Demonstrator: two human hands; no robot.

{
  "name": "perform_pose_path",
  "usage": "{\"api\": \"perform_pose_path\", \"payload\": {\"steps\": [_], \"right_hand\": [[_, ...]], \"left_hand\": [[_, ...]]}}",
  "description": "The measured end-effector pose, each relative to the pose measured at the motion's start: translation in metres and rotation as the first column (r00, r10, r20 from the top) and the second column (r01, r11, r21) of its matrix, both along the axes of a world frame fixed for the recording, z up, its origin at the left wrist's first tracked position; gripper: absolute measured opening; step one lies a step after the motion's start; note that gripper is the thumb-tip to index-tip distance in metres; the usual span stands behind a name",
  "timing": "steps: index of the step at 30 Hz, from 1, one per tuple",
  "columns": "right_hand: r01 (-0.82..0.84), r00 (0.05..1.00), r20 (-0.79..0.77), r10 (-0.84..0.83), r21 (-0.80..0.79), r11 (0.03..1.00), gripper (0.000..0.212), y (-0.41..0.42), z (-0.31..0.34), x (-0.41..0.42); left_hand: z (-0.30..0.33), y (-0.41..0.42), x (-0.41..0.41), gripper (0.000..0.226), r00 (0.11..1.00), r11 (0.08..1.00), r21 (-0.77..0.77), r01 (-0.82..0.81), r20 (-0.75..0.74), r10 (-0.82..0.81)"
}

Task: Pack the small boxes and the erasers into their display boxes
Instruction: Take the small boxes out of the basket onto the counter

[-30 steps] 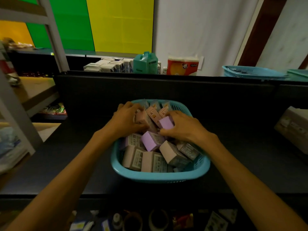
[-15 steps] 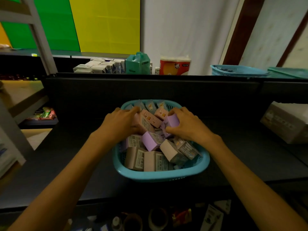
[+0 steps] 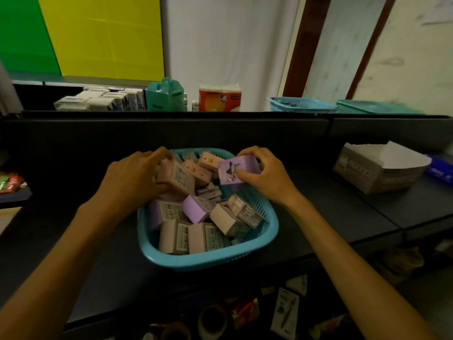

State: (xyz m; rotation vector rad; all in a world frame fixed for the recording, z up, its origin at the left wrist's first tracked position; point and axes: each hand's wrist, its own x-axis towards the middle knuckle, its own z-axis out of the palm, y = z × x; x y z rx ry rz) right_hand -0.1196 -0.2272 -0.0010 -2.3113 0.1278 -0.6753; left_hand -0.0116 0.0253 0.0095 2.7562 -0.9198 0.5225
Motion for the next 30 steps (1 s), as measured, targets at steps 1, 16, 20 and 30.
{"api": "perform_pose_path", "payload": {"steps": [1, 16, 20, 30], "right_hand": [[-0.008, 0.999, 0.032, 0.006, 0.04, 0.999, 0.032, -0.004, 0.002, -0.004], [-0.035, 0.971, 0.238, -0.037, 0.292, 0.956, 0.028, -0.088, 0.004, -0.093], [-0.036, 0.965, 0.256, -0.056, 0.339, 0.94, 0.027, -0.128, -0.005, -0.131], [0.064, 0.978, 0.158, -0.136, 0.395, 0.917, 0.035, -0.262, -0.05, -0.21]], "left_hand": [[0.002, 0.002, -0.001, 0.068, 1.0, 1.0, -0.028, 0.009, 0.0, -0.009], [0.041, -0.046, -0.072, 0.059, 0.951, 0.776, -0.586, 0.232, -0.031, -0.308], [0.043, -0.1, -0.11, 0.06, 0.936, 0.751, -0.596, 0.285, 0.004, -0.353], [-0.006, -0.259, -0.187, 0.06, 0.919, 0.738, -0.61, 0.288, -0.041, -0.392]]}}
